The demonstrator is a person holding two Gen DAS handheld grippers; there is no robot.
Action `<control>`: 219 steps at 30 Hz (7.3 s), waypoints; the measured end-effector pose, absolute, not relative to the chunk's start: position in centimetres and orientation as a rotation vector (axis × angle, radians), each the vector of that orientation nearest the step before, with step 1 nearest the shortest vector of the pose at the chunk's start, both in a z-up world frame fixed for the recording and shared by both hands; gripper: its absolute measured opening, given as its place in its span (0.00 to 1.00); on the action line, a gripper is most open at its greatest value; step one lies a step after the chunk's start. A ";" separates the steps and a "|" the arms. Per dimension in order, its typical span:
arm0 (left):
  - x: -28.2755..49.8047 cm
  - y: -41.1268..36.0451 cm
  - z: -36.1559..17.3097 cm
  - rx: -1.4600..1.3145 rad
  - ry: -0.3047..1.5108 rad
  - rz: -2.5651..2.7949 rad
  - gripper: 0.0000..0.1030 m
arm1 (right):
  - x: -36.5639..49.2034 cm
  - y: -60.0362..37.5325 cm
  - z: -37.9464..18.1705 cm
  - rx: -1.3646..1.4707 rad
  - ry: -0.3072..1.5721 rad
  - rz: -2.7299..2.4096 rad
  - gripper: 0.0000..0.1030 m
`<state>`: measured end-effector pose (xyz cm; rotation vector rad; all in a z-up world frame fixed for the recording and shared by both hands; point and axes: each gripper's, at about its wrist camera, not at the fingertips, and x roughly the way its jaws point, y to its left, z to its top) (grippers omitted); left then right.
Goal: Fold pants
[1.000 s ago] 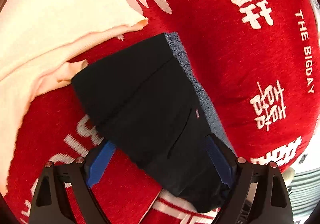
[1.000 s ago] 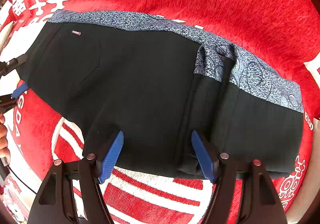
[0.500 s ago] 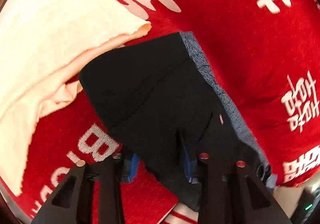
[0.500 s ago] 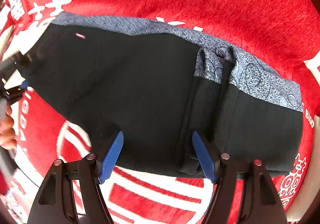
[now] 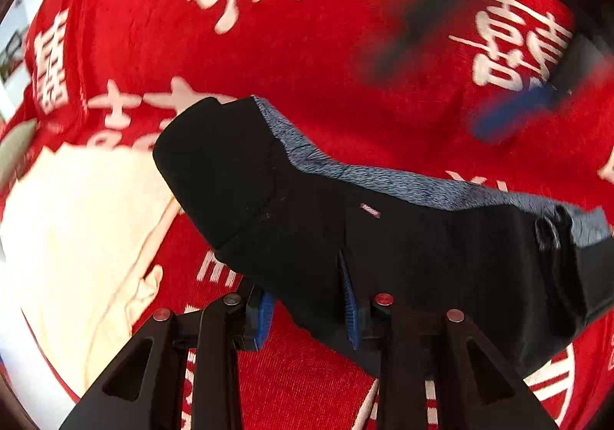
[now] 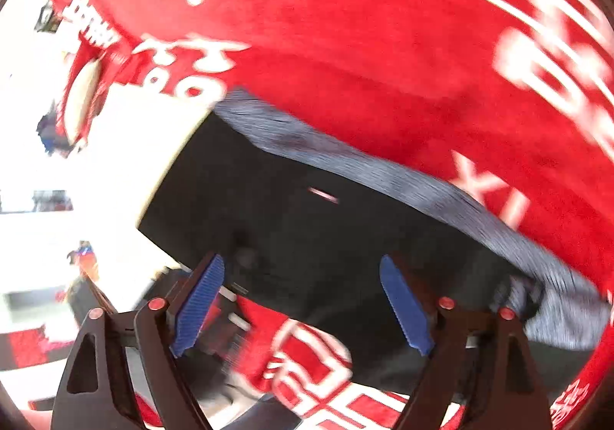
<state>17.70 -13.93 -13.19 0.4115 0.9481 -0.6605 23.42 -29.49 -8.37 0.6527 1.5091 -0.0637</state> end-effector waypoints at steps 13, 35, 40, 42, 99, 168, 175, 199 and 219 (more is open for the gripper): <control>15.7 -15.2 -12.3 0.489 0.850 -0.707 0.31 | 32.3 -22.4 -13.6 0.387 1.788 0.056 0.89; 4.3 -22.8 -3.3 0.501 0.758 -1.016 0.31 | 11.6 -37.0 -0.9 0.857 1.227 -0.025 0.17; -1.8 -26.4 -3.0 0.575 0.753 -1.125 0.31 | 3.1 -41.2 0.5 0.960 1.100 -0.081 0.17; -4.0 -27.7 -3.4 0.610 0.755 -1.155 0.31 | -0.7 -42.8 0.5 1.001 1.057 -0.107 0.17; 0.1 -28.9 -14.9 0.685 1.128 -0.876 0.78 | -16.4 -43.3 -9.5 0.804 1.253 -0.641 0.32; 7.9 -28.3 -12.5 0.316 1.476 -1.097 0.92 | -18.0 -42.1 -7.0 0.892 1.118 -0.600 0.75; 7.2 -27.9 -13.3 0.386 1.494 -1.059 0.92 | -20.3 -43.6 -6.7 0.958 1.051 -0.620 0.78; 11.4 -31.3 -18.5 0.393 1.651 -1.225 0.92 | -20.6 -51.7 -13.5 1.221 0.978 -0.333 0.78; 10.7 -30.5 -15.8 0.263 1.664 -1.262 0.47 | -19.0 -51.3 -12.7 1.298 0.931 -0.277 0.40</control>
